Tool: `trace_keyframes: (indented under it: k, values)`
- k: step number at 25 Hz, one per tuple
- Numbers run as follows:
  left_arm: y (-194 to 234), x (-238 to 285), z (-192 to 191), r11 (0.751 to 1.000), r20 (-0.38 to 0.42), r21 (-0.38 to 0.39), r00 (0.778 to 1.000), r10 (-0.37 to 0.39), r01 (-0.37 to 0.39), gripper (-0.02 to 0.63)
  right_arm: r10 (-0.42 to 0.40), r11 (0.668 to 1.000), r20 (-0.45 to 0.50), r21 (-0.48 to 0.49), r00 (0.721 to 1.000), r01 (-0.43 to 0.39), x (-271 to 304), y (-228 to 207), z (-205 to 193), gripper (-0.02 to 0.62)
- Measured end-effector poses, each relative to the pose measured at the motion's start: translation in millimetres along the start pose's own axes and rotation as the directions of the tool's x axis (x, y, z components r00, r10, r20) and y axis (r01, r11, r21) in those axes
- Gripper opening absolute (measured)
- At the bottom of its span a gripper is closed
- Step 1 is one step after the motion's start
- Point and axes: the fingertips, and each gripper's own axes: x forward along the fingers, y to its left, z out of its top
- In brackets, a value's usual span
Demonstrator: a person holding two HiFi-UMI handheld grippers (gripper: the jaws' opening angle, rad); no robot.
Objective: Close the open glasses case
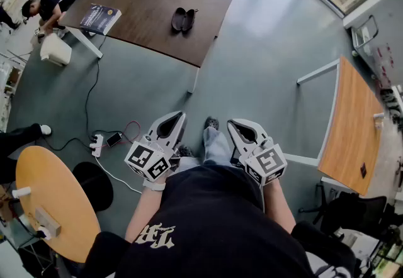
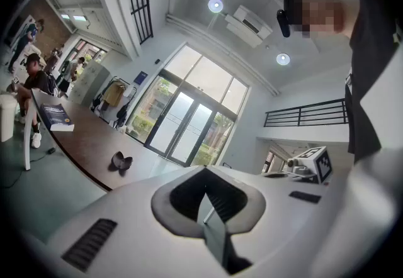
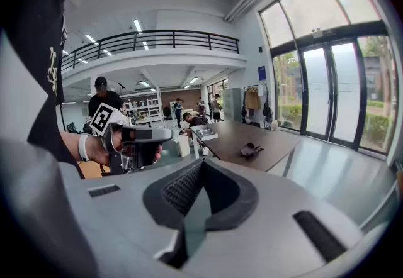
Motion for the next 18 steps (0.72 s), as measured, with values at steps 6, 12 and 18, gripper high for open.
trace_keyframes:
  k: [6,12,18]
  values:
    - [21.7,31.8,-3.3,1.000,-0.024,-0.014,1.000,-0.010,0.009,0.006,0.034,0.999,-0.001,-0.028,0.999,-0.034,39.1,-21.2,7.1,-0.014]
    - [33.4,68.8,15.7,1.000,-0.028,0.029,1.000,0.009,-0.009,0.006,0.055,0.998,0.004,-0.018,0.998,-0.055,56.2,-62.9,17.6,-0.014]
    - [34.9,98.7,24.0,0.999,-0.031,0.043,0.999,0.028,-0.026,0.006,0.067,0.998,0.017,-0.019,0.998,-0.067,65.2,-103.7,28.1,-0.014]
